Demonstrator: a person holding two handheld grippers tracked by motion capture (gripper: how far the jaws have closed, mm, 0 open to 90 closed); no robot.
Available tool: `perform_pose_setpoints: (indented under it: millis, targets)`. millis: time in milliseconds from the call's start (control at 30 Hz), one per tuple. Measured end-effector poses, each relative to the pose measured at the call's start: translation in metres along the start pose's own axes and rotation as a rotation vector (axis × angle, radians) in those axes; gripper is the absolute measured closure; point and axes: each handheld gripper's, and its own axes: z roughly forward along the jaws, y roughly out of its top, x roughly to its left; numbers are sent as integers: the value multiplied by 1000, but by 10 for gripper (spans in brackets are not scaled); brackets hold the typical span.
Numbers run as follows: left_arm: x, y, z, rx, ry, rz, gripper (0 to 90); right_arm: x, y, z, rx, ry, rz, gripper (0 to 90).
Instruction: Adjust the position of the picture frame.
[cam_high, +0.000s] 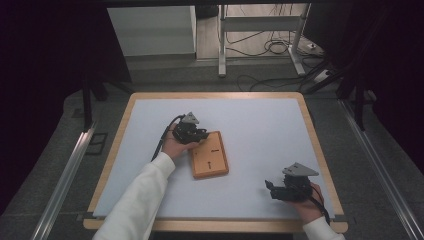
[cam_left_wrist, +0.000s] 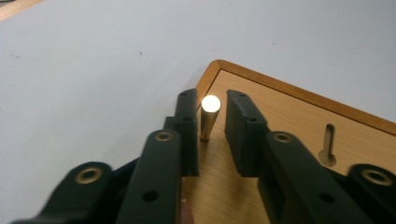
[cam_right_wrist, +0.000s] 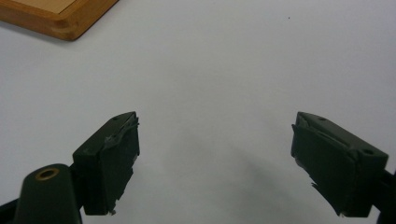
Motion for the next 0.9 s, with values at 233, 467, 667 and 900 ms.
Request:
perform_pose_setpoints:
  millis: [233, 467, 667, 900]
  targets:
    - [3, -1, 0, -10, 0, -9, 840, 0, 0, 0, 0, -1, 1, 156]
    - [1, 1, -5, -37, -5, -34, 843, -1, 0, 0, -3, -5, 1, 156]
    - [-16, 7, -14, -23, -13, 1, 841, -1, 0, 0, -3, -6, 3, 156]
    - [-37, 0, -21, 3, -37, 7, 841, 1, 1, -2, -7, -6, 2, 156]
